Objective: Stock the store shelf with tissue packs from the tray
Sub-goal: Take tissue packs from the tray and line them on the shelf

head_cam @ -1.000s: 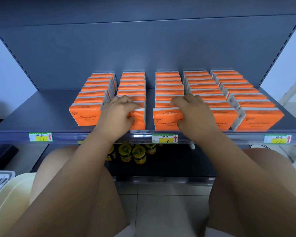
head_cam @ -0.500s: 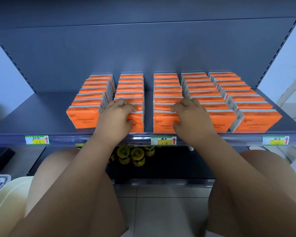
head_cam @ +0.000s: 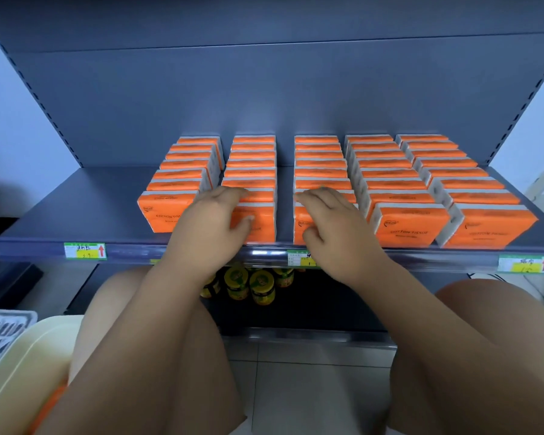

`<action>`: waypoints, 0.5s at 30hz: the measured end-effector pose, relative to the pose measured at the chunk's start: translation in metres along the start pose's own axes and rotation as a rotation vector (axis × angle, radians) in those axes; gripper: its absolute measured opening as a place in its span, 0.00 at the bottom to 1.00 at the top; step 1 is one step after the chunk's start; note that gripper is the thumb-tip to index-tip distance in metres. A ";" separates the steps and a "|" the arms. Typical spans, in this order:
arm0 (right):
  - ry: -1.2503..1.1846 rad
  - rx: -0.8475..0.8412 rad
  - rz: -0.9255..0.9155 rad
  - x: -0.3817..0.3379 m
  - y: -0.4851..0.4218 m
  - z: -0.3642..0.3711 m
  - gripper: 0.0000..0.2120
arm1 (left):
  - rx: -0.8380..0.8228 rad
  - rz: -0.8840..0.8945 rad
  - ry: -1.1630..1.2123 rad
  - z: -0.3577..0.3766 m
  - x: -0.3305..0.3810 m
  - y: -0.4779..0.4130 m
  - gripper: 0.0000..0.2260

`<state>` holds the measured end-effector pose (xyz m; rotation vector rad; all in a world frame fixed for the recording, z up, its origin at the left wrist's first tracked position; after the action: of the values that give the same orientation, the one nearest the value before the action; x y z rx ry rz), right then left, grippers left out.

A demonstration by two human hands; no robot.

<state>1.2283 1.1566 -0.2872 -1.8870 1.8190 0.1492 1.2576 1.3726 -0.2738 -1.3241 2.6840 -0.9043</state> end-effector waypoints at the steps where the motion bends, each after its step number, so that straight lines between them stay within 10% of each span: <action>1: -0.034 -0.016 0.003 -0.004 0.002 0.002 0.26 | 0.025 -0.004 -0.032 -0.009 0.000 0.004 0.20; 15: -0.345 -0.017 -0.340 -0.221 0.048 0.078 0.27 | 0.131 -0.399 -0.494 -0.098 -0.040 0.189 0.27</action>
<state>1.1820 1.3911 -0.2754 -2.0053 1.2583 0.3464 1.1212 1.5402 -0.2965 -1.8007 2.0004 -0.6424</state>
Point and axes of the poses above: each hand's wrist, its own y-axis away from the middle knuckle, its own z-axis out of the palm, x = y × z, the point moved 4 cm from there along -y, towards the middle knuckle, and after that the axes turned 15 degrees about z, right-handed, at the moved point
